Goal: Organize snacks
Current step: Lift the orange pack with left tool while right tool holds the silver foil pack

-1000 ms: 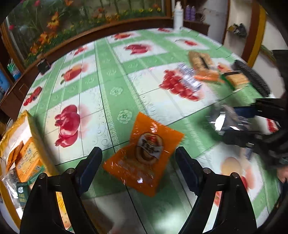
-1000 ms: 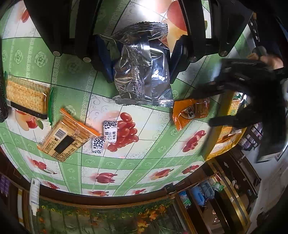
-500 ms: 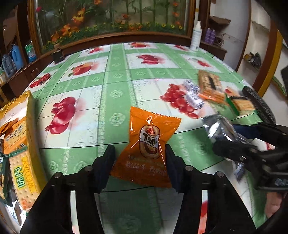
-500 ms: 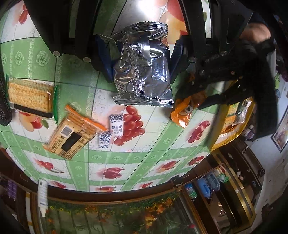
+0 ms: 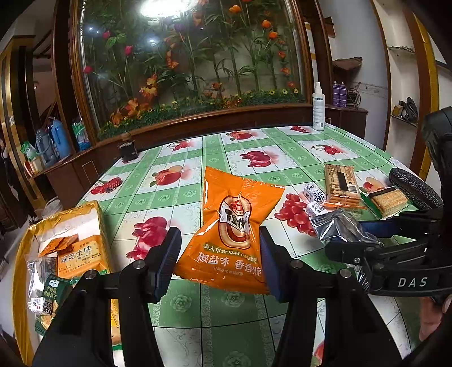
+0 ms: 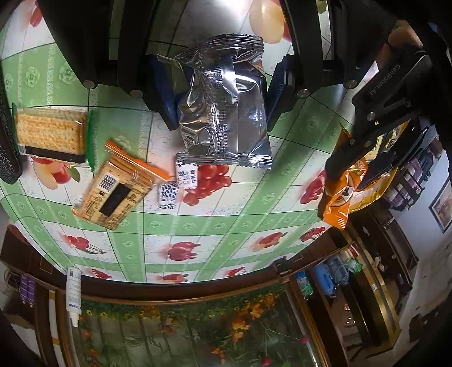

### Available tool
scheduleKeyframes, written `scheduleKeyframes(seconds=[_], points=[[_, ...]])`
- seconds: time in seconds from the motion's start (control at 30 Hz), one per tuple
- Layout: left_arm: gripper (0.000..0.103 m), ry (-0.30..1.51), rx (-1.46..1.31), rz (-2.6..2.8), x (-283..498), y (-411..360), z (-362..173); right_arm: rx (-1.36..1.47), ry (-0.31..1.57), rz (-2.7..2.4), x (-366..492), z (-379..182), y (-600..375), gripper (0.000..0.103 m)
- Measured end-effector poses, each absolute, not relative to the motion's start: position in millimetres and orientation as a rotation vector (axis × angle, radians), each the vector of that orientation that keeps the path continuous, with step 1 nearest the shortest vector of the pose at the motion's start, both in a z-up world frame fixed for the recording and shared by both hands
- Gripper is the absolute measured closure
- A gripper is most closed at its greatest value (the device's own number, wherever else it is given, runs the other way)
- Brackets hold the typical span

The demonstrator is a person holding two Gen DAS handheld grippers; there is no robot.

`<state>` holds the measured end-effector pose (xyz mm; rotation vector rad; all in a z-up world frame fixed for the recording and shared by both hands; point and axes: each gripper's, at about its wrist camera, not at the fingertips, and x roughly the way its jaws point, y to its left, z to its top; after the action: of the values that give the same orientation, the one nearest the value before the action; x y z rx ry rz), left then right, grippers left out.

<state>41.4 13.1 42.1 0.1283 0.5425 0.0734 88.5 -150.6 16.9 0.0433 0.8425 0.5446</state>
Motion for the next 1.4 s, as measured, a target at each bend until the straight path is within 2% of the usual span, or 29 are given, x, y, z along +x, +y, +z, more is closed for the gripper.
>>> scheduleKeyframes(seconds=[1.4], points=[[0.05, 0.53, 0.179, 0.18, 41.8, 19.3, 37.4, 0.11, 0.828, 0.61, 81.0, 22.6, -153.6, 0.043]])
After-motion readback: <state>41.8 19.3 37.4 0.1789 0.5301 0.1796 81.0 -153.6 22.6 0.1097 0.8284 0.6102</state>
